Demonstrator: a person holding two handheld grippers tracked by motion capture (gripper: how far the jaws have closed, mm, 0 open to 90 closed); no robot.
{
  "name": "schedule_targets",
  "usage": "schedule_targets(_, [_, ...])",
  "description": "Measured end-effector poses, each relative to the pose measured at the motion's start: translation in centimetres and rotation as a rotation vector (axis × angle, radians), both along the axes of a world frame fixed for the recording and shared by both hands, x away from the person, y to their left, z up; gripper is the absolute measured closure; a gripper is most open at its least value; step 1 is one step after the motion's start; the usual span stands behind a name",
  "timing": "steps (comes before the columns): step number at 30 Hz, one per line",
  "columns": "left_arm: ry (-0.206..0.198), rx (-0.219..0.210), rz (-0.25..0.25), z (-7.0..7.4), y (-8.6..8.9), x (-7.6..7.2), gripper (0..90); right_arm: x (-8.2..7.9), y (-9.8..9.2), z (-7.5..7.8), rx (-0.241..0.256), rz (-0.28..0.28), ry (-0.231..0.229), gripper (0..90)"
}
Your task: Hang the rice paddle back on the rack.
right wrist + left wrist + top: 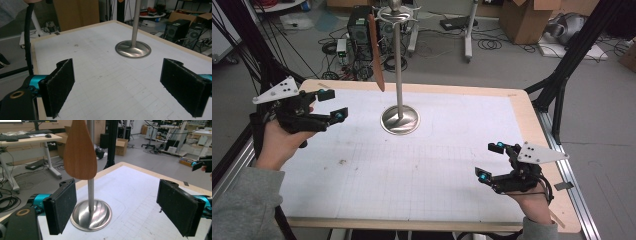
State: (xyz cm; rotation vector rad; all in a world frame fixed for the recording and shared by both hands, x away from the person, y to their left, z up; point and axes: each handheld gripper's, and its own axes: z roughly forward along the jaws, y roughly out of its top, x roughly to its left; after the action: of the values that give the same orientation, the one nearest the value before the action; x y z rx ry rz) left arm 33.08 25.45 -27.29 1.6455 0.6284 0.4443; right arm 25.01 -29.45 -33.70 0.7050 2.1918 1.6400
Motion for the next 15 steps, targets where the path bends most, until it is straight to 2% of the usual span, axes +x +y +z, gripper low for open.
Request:
schedule_targets(10, [0.004, 0.003, 0.012, -2.4, 0.9, -1.4, 16.5, 0.5, 0.5, 0.0, 0.009, 0.001, 0.002, 11.0])
schedule_targets(15, [0.011, -0.019, 0.019, -3.5, 1.2, -1.9, 16.5, 0.7, 0.7, 0.1, 0.016, 0.007, -0.008, 11.0])
